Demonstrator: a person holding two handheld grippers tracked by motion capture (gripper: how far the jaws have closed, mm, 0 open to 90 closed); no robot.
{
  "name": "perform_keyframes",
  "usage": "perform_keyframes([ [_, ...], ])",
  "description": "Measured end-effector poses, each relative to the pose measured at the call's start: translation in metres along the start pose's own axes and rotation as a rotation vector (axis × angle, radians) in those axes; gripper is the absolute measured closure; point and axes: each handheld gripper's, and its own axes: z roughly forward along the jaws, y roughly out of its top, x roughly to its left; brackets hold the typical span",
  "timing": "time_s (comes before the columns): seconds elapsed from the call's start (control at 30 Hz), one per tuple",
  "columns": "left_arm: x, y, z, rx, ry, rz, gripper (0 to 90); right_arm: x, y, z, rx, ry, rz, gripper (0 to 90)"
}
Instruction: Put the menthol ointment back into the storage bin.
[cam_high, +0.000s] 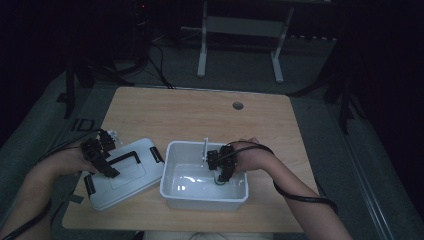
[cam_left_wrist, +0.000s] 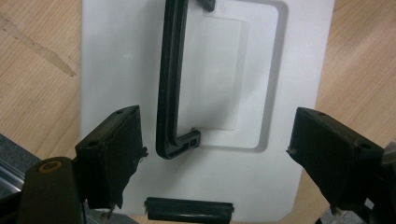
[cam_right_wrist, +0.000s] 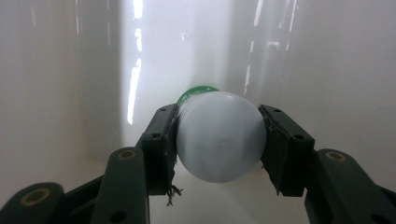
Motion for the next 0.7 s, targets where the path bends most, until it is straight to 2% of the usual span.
perform_keyframes([
  [0.13,0.0,-0.001,0.001,-0.001,-0.001,0.0,17.4,0.0,0.001,0.004,0.005,0.0,-0.003,49.8],
  [0.33,0.0,-0.001,0.001,0.001,-0.003,-0.001,17.4,-0.001,0.002,0.012,0.01,0.007,0.027,49.8],
  [0.53,0.0,-0.001,0.001,-0.001,-0.002,0.0,17.4,0.0,0.003,0.014,0.009,0.002,0.028,49.7],
  [0.7,0.0,-0.001,0.0,0.001,-0.001,0.002,17.4,0.002,0.003,0.014,0.033,-0.005,0.017,49.3],
])
